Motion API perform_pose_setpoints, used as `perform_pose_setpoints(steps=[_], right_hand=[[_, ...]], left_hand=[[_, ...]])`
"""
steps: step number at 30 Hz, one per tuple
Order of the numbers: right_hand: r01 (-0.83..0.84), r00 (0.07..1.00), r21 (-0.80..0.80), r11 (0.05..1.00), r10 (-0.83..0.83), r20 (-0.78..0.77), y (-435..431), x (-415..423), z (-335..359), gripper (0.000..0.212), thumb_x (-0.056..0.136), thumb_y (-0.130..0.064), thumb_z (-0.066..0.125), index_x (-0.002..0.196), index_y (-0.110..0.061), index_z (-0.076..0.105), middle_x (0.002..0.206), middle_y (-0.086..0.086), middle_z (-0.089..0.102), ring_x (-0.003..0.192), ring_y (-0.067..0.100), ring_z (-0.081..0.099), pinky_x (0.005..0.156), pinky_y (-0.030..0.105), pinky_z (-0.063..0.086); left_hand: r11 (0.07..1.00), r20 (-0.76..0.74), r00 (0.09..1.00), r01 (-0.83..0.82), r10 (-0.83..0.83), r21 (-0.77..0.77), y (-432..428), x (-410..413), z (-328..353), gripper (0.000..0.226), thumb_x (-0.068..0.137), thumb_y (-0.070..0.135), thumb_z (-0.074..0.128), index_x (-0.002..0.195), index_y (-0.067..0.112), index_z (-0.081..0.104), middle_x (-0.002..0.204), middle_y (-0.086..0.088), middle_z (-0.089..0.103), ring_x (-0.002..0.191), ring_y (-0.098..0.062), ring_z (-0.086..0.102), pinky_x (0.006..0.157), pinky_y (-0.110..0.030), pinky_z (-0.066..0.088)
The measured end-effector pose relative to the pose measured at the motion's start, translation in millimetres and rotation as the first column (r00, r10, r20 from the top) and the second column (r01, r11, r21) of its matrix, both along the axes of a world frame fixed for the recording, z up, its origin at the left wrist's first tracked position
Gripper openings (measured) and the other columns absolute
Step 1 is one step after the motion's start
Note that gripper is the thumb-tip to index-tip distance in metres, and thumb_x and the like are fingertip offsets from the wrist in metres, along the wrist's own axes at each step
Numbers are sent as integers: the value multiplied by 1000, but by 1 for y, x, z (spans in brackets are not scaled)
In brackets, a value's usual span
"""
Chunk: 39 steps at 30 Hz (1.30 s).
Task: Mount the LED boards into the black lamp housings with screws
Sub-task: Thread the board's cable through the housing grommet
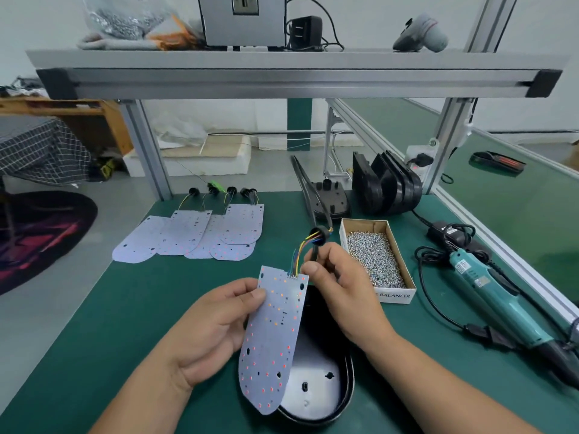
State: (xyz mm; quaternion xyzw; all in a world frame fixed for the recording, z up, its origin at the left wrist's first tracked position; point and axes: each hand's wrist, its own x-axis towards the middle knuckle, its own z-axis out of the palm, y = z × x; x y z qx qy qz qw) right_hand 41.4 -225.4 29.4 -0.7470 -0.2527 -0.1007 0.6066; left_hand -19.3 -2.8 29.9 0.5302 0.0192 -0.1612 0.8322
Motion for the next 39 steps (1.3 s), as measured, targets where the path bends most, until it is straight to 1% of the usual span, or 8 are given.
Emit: perform_pose_setpoints(steps=[13, 20, 24, 27, 29, 31, 35, 39], right_hand=[[-63, 988, -231, 971, 27, -154, -15, 0, 12, 10, 94, -20, 75, 90, -24, 67, 77, -5, 72, 73, 20, 69, 74, 48, 57], [1, 997, -361, 933, -27, -65, -10, -5, 12, 17, 96, -16, 71, 86, -28, 65, 66, -24, 67, 62, -1, 63, 59, 11, 40], [29, 999, -429, 903, -16, 34, -3, -10, 16, 27, 87, -38, 66, 78, -62, 56, 65, -30, 59, 59, -4, 54, 54, 12, 35], [39, 997, -451, 892, -2, 83, -4, -8, 18, 9, 82, -52, 58, 76, -58, 56, 71, -30, 60, 62, -4, 54, 56, 14, 36], [61, 991, -464, 884, 3, 137, -3, -6, 15, 8, 85, -44, 61, 78, -41, 61, 78, -23, 66, 71, -1, 61, 66, 15, 46], [87, 983, -477, 875, 3, 186, 5, -4, 14, 6, 88, -26, 69, 89, -22, 64, 87, -6, 70, 83, 22, 68, 75, 40, 56], [153, 943, -458, 875, 9, 332, 15, -10, 18, 49, 85, -14, 66, 88, -56, 42, 75, -14, 46, 73, 20, 45, 63, 36, 47], [104, 924, -429, 897, 72, 375, 8, -13, 19, 46, 78, -10, 59, 97, -50, 45, 83, -23, 43, 72, 6, 40, 75, 24, 43]], left_hand=[[998, 41, 997, -66, 67, -11, 1, 2, 3, 53, 92, 13, 72, 131, -19, 56, 122, -33, 66, 104, -35, 59, 89, -43, 54], [998, 48, 998, -23, 26, -62, 2, 2, 4, 46, 91, 11, 73, 126, -17, 62, 114, -29, 70, 88, -30, 71, 78, -37, 61], [996, 63, 998, -1, 7, -90, 2, 3, 4, 45, 86, 20, 77, 118, -10, 70, 117, -30, 71, 91, -32, 73, 78, -39, 62], [994, 52, 999, 8, -2, -109, -1, 3, 5, 53, 85, 19, 77, 123, -15, 63, 120, -32, 69, 93, -33, 72, 80, -41, 62], [993, 46, 999, 24, -19, -118, -4, 3, 6, 57, 85, 18, 78, 124, -18, 57, 119, -32, 68, 93, -34, 70, 83, -42, 62], [990, 57, 998, 34, -27, -139, -4, 2, 7, 60, 84, 19, 84, 124, -17, 56, 120, -30, 67, 95, -34, 68, 84, -43, 60], [990, 102, 994, 44, -30, -136, -3, 2, 7, 41, 89, 16, 75, 123, -6, 69, 145, -23, 63, 116, -34, 69, 97, -46, 60], [1000, 145, 989, 20, -21, 8, -7, 4, 7, 36, 91, 14, 70, 123, -2, 73, 151, -12, 62, 130, -32, 65, 108, -47, 54]])
